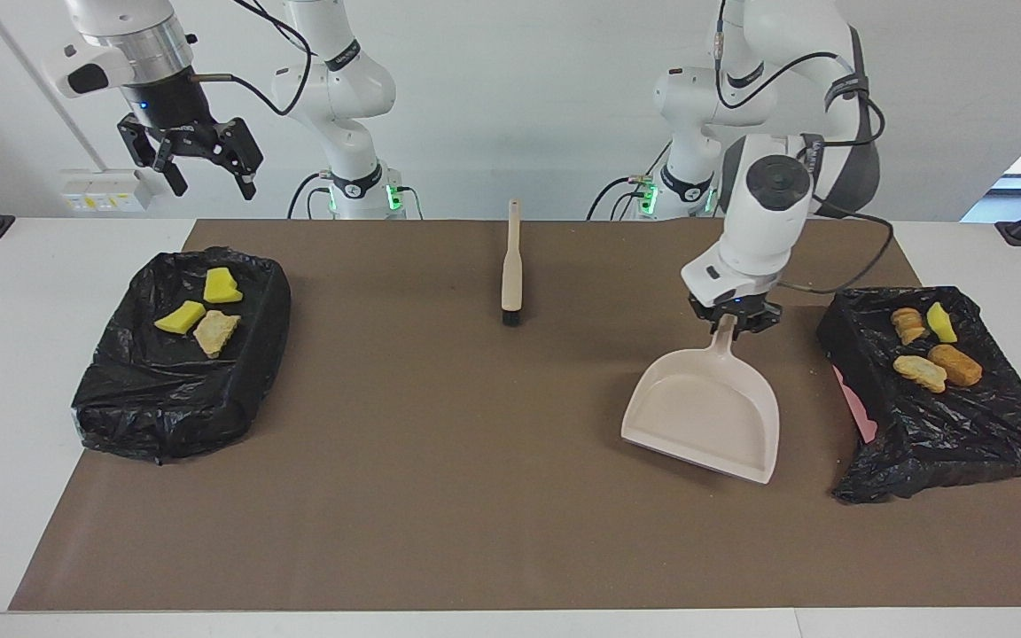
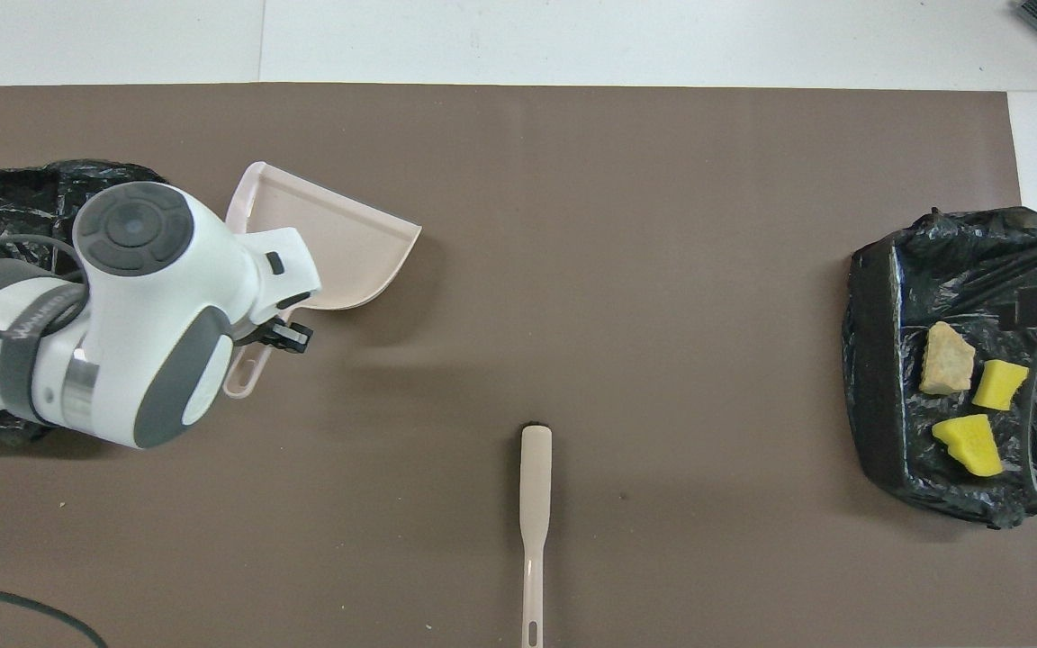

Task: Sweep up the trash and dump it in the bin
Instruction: 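Bring the empty dustpan back with the left gripper and lower it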

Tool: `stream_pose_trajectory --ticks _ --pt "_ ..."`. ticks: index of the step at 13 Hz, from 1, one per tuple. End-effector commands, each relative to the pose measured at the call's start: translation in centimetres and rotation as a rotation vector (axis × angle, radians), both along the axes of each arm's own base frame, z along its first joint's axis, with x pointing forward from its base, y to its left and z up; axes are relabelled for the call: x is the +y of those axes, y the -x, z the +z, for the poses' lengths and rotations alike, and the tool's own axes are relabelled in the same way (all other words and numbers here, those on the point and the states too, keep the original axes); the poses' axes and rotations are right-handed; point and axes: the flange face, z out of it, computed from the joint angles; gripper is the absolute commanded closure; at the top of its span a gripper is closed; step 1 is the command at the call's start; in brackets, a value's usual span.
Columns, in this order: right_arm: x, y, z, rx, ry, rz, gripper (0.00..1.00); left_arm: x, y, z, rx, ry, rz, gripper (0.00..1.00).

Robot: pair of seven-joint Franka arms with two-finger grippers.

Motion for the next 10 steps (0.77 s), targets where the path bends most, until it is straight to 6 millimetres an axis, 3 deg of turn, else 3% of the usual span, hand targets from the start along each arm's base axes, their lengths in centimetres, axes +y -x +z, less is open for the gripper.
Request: stream_pose_trajectory --ticks 1,4,5,7,9,10 --pt "-0.5 0.0 -0.1 0.006 0.024 0.046 0.0 -6.4 1.5 0.6 -0.04 0.063 0.134 1.0" --pt "-1.2 0.3 0.1 0.007 0.039 0.062 0.0 -15.5 0.7 -0.5 -0.052 0.128 0.267 1.0" --pt "-1.3 0.3 -0.1 0.01 0.039 0.06 0.0 -17.5 0.5 -1.0 -0.056 0.137 0.293 1.0" --pt "-1.8 0.4 -0.2 0.013 0.035 0.047 0.0 -19.1 -0.3 -1.1 -0.072 0.154 0.337 1.0" --pt "-1.7 0.3 -0.3 0.012 0.026 0.042 0.0 -23.0 0.1 -2.5 -0.075 0.16 0.348 1.0" --pt "-1.7 0.3 -0.3 0.012 0.026 0.042 0.0 -24.1 -0.8 -3.3 -0.077 0.166 0.399 1.0"
